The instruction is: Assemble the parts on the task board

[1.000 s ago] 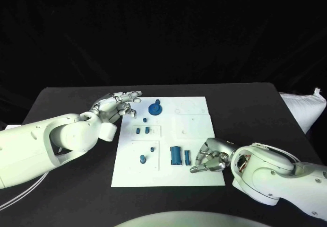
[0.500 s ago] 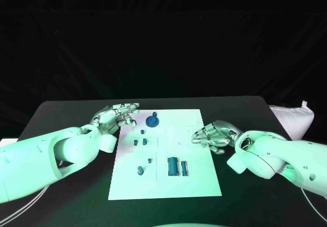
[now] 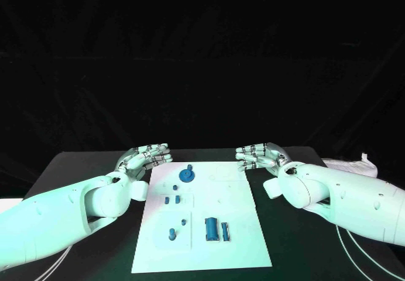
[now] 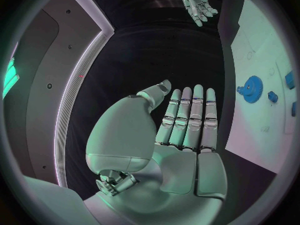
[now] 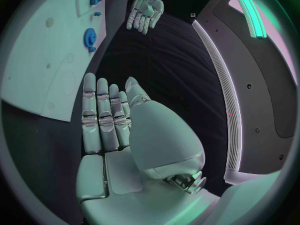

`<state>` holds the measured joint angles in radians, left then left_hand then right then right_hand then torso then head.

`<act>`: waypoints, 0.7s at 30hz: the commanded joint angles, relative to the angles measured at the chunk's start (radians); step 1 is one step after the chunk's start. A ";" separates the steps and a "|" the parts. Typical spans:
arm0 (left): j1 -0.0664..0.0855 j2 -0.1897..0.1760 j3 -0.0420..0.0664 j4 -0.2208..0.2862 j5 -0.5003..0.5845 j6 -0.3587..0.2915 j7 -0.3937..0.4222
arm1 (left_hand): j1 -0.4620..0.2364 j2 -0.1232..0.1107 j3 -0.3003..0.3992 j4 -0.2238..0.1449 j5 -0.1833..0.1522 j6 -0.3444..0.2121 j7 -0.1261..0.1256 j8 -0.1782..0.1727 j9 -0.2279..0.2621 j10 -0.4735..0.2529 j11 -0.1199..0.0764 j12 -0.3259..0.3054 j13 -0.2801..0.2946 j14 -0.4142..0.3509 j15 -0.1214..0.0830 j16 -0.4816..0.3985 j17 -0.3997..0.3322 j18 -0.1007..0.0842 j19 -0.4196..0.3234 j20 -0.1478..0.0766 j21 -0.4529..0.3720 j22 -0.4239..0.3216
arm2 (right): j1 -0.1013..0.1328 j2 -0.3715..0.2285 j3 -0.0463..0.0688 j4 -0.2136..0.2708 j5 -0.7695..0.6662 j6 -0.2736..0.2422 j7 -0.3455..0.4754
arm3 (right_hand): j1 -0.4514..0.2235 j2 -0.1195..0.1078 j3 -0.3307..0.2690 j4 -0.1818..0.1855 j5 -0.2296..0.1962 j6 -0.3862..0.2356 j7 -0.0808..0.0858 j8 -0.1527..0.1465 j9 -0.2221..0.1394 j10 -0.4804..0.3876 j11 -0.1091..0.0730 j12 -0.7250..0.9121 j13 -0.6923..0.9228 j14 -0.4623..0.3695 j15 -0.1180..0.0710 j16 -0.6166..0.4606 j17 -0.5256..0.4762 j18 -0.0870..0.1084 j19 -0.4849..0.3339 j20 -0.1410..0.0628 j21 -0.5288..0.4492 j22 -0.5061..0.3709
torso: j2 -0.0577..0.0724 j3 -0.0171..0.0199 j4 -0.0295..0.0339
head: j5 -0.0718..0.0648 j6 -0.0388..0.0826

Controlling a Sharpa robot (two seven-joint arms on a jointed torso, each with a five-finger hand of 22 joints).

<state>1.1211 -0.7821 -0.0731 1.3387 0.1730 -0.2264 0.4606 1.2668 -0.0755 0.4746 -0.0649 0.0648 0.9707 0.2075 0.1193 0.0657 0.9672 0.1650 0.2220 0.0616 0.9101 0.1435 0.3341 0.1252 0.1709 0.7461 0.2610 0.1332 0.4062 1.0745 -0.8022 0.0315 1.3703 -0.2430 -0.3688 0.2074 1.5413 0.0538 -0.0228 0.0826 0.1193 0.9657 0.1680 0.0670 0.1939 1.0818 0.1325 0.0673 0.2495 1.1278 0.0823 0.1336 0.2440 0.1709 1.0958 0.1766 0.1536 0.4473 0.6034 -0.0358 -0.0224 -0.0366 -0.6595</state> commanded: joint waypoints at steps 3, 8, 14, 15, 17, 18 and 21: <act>-0.006 0.036 0.003 -0.044 0.031 -0.053 0.054 | 0.007 0.003 -0.027 0.000 0.003 0.014 0.002 -0.014 0.000 0.008 0.008 -0.039 0.000 0.015 0.011 -0.067 -0.030 0.015 -0.010 0.012 -0.026 -0.042 | 0.000 0.050 0.006 -0.078 0.079 0.074 0.126 | -0.019 -0.007 0.004 -0.008 -0.007 0.012 -0.004 -0.005 -0.039 0.018 0.002 -0.005 -0.116 0.045 0.004 -0.056 -0.077 0.012 0.034 0.006 -0.078 -0.093 | -0.020 0.0074 -0.0015 | 0.010 0.025; -0.006 0.045 0.002 -0.052 0.015 -0.033 0.021 | -0.380 0.076 -0.168 0.065 -0.065 -0.286 -0.062 -0.047 -0.066 -0.286 -0.043 -0.099 -0.062 -0.262 -0.036 -0.159 -0.125 -0.051 -0.232 -0.073 -0.060 -0.161 | 0.000 0.064 0.007 -0.098 0.048 0.030 0.073 | -0.484 -0.054 0.023 -0.083 -0.038 -0.284 -0.053 -0.067 -0.098 -0.315 -0.037 -0.067 -0.250 -0.312 -0.082 -0.134 -0.152 -0.051 -0.330 -0.039 -0.154 -0.239 | -0.017 0.0064 -0.0013 | 0.012 0.025; -0.013 0.041 0.010 -0.022 -0.005 -0.087 0.025 | -0.562 0.076 -0.233 0.065 -0.065 -0.425 -0.091 -0.119 -0.066 -0.426 -0.068 -0.125 -0.062 -0.394 -0.058 -0.196 -0.125 -0.064 -0.338 -0.110 -0.133 -0.211 | -0.003 0.059 0.002 -0.060 0.072 -0.024 0.103 | -0.704 -0.054 0.023 -0.083 -0.119 -0.423 -0.076 -0.067 -0.119 -0.470 -0.056 -0.067 -0.250 -0.481 -0.082 -0.134 -0.173 -0.065 -0.491 -0.067 -0.154 -0.285 | -0.043 0.0245 0.0134 | 0.027 0.046; -0.015 0.039 0.012 -0.014 -0.011 -0.103 0.026 | -0.592 0.076 -0.243 0.065 -0.065 -0.448 -0.096 -0.119 -0.066 -0.448 -0.072 -0.130 -0.062 -0.416 -0.062 -0.202 -0.125 -0.065 -0.355 -0.116 -0.133 -0.219 | -0.004 0.057 0.001 -0.050 0.079 -0.040 0.112 | -0.738 -0.054 0.023 -0.083 -0.119 -0.446 -0.079 -0.067 -0.122 -0.496 -0.060 -0.067 -0.250 -0.508 -0.082 -0.134 -0.244 -0.068 -0.516 -0.071 -0.154 -0.292 | -0.048 0.0282 0.0163 | 0.030 0.051; -0.021 0.035 0.019 0.013 -0.029 -0.151 0.030 | -0.654 0.076 -0.264 0.065 -0.065 -0.496 -0.107 -0.119 -0.066 -0.496 -0.081 -0.139 -0.062 -0.461 -0.069 -0.214 -0.125 -0.075 -0.391 -0.130 -0.133 -0.237 | -0.007 0.053 -0.003 -0.016 0.101 -0.088 0.139 | -0.810 -0.054 0.023 -0.083 -0.119 -0.492 -0.087 -0.067 -0.194 -0.548 -0.132 -0.067 -0.250 -0.563 -0.082 -0.134 -0.244 -0.070 -0.568 -0.081 -0.154 -0.306 | -0.057 0.0341 0.0211 | 0.035 0.058; -0.024 0.033 0.022 0.026 -0.037 -0.174 0.032 | -0.680 0.076 -0.273 0.065 -0.065 -0.516 -0.110 -0.119 -0.066 -0.516 -0.085 -0.141 -0.062 -0.480 -0.072 -0.219 -0.125 -0.078 -0.406 -0.135 -0.133 -0.244 | -0.008 0.050 -0.005 -0.001 0.112 -0.111 0.151 | -0.840 -0.054 0.023 -0.083 -0.119 -0.512 -0.091 -0.067 -0.194 -0.570 -0.132 -0.067 -0.250 -0.587 -0.082 -0.134 -0.244 -0.079 -0.590 -0.085 -0.154 -0.312 | -0.058 0.0352 0.0220 | 0.036 0.059; -0.034 0.027 0.033 0.070 -0.066 -0.253 0.038 | -0.746 0.076 -0.296 0.065 -0.065 -0.567 -0.122 -0.119 -0.066 -0.567 -0.094 -0.151 -0.062 -0.529 -0.143 -0.232 -0.125 -0.081 -0.445 -0.149 -0.133 -0.262 | -0.013 0.043 -0.012 0.054 0.147 -0.190 0.195 | -0.921 -0.054 0.023 -0.083 -0.119 -0.564 -0.168 -0.067 -0.194 -0.629 -0.132 -0.067 -0.250 -0.649 -0.082 -0.134 -0.244 -0.079 -0.648 -0.095 -0.154 -0.327 | -0.059 0.0358 0.0224 | 0.037 0.060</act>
<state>1.0920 -0.7556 -0.0410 1.3912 0.1599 -0.3636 0.4804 0.7060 -0.0069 0.2424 -0.0061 0.0103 0.5468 0.1163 0.0166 0.0065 0.5423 0.0968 0.0963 0.0063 0.5173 0.0676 0.1382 0.0087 0.1166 0.4083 0.1517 0.0163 0.1954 1.0652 -0.7568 0.0207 1.4061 -0.1515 -0.4440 0.3229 0.8413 0.0050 -0.0008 0.0105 0.0198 0.5444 0.0856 0.0088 0.0406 0.6142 0.0432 0.0105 0.0091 0.6493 0.0096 0.0080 0.0317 0.1154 0.6072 0.1102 0.0117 0.1629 0.5519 -0.0053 -0.0045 -0.0014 -0.6028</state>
